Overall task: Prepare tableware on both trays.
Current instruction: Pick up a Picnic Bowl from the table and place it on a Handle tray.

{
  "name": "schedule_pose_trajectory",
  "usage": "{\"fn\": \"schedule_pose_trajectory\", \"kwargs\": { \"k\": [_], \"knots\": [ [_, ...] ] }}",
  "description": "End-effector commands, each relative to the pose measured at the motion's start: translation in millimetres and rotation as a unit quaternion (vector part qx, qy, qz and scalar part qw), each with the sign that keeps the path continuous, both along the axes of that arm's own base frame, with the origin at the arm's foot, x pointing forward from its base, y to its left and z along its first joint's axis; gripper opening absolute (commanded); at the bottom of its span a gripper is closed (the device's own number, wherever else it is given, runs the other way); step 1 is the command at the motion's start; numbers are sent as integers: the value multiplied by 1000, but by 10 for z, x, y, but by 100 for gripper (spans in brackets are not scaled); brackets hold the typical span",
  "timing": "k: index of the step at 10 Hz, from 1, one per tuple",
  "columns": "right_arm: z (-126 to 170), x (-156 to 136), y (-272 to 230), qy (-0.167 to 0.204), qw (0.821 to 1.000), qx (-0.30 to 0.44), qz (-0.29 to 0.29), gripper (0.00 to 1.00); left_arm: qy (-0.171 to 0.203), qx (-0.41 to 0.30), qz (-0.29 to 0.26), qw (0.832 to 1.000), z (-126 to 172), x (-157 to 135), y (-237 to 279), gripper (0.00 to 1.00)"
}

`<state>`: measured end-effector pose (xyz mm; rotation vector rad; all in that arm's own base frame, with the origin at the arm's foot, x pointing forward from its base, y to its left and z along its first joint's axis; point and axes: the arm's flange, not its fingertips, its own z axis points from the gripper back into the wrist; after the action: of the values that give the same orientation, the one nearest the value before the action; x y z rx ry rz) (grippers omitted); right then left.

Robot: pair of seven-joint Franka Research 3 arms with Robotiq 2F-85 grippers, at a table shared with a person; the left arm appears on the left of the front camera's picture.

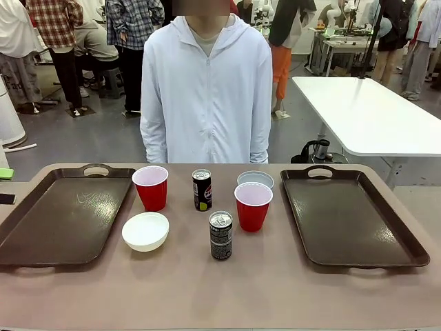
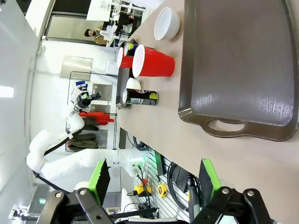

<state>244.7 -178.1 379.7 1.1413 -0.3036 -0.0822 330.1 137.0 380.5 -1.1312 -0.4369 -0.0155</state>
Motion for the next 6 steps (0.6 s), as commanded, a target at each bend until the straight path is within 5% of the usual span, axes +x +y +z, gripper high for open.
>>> {"fn": "schedule_pose_trajectory", "kwargs": {
  "k": [1, 3, 4, 6],
  "knots": [
    [-66, 11, 151, -6, 1000, -1, 4, 100, 13, 14, 4, 1000, 7, -97, -174, 100],
    [5, 25, 222, -17, 1000, -20, 15, 100, 21, 68, -40, 997, 70, -89, -206, 100],
    [-29, 39, 44, 7, 1000, -4, 9, 100, 8, 11, -6, 1000, 8, 34, -63, 100],
    [-29, 39, 44, 7, 1000, -4, 9, 100, 8, 11, -6, 1000, 8, 34, -63, 100]
  ]
}}
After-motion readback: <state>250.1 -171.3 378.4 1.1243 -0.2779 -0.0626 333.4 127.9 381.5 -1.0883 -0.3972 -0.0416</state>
